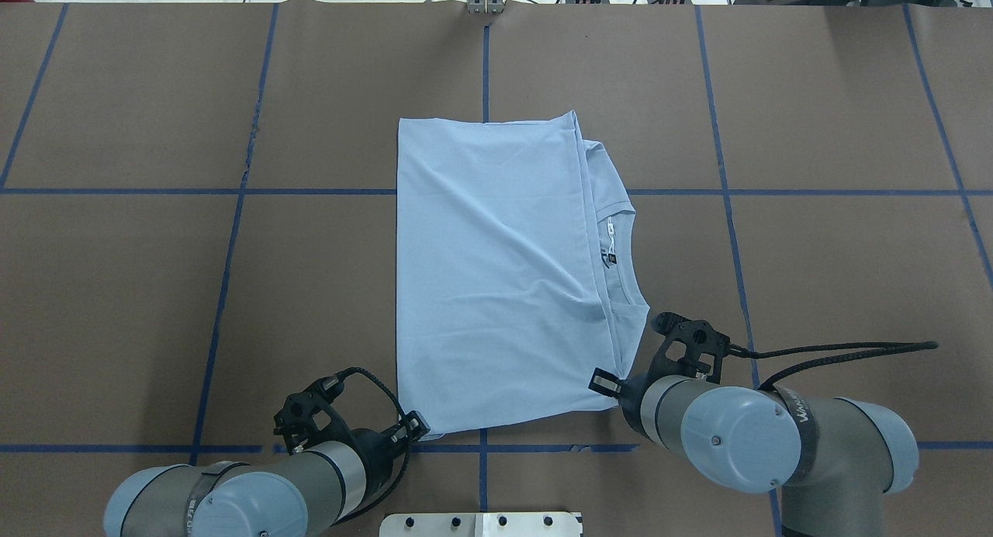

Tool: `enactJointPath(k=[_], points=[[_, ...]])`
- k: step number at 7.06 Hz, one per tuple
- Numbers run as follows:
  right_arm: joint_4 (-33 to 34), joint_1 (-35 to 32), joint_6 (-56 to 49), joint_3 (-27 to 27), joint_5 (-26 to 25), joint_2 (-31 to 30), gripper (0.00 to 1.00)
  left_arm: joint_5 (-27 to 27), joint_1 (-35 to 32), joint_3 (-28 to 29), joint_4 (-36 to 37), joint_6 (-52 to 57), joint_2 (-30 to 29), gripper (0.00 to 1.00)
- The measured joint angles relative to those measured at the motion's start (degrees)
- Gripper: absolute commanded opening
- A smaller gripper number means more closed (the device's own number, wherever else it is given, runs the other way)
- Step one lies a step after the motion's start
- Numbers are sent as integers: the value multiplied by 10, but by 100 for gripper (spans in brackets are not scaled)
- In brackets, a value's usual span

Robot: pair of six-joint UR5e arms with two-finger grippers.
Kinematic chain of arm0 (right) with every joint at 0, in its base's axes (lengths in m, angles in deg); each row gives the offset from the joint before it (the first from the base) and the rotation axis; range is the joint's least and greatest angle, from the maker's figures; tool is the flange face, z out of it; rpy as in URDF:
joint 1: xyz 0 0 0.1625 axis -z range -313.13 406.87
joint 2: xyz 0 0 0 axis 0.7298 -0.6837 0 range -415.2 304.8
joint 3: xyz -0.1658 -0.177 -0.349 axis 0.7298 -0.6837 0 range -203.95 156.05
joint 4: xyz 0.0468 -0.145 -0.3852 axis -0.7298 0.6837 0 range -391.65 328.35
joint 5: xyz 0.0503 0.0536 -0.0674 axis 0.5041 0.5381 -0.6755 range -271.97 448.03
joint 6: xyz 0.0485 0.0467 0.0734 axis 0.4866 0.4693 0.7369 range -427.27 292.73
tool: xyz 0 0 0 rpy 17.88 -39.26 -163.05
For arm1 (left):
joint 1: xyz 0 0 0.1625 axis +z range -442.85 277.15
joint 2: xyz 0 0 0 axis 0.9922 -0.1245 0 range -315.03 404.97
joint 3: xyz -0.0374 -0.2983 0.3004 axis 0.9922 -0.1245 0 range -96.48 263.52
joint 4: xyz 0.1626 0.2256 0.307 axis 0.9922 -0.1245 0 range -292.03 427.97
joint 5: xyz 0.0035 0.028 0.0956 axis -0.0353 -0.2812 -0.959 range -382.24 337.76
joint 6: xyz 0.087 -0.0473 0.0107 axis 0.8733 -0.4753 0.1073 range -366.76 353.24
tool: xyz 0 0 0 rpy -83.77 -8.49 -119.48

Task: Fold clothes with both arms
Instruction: 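Move the left gripper to the shirt corner nearest the robot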

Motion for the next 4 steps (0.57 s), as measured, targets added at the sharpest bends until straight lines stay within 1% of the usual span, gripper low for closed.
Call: enactJointPath(k=[1, 2, 4], points=[[0, 0, 0, 0, 0, 0, 0, 0, 0, 4, 0, 1, -2, 16], [-1, 0, 0, 0, 0, 0, 0, 0, -1, 5, 0, 1, -2, 0], [-1, 0, 0, 1, 0, 0, 0, -1, -5, 1, 6, 0, 1, 0]])
